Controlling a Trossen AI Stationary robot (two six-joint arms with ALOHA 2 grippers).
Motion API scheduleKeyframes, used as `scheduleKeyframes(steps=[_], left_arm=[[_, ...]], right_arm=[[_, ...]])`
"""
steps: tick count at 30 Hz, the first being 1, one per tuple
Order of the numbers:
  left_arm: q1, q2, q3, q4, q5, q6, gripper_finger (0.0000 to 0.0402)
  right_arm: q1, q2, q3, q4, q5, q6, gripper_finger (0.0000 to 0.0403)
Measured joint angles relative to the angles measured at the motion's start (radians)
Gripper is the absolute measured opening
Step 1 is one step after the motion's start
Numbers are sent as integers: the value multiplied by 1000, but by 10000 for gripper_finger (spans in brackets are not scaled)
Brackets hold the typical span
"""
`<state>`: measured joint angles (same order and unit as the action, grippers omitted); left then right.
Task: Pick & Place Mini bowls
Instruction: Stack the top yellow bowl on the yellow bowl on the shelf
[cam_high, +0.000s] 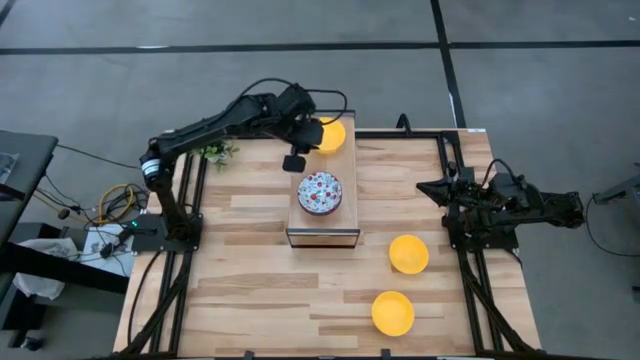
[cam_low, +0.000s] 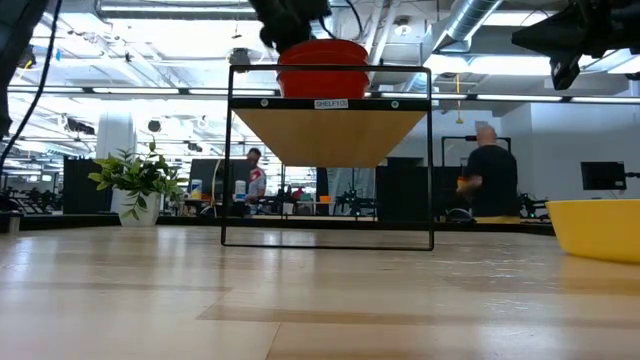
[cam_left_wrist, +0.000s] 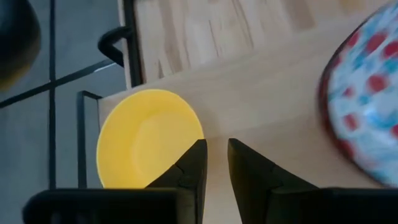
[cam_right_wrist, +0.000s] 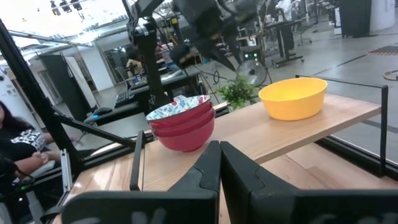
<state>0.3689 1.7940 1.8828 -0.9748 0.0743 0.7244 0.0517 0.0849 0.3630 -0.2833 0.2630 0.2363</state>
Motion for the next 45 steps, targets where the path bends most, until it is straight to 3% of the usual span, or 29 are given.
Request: scheduleKeyframes(steps=[17,25,28,32,45], left_arm=[[-27,-237,0,-2,5,-544,62],[-38,-276,-27,-8,6,-626,62],[-48,-304,-123,58,65,-667,62],[-75,-375,-332,297,196,-689,62],[-108,-738,-952,819,203,-776,62]], right_arm=[[0,0,0,0,0,0,0],[0,0,0,0,0,0,0],[0,0,0,0,0,4,0],[0,0,0,0,0,69,0],[0,0,0,2,0,85,0]])
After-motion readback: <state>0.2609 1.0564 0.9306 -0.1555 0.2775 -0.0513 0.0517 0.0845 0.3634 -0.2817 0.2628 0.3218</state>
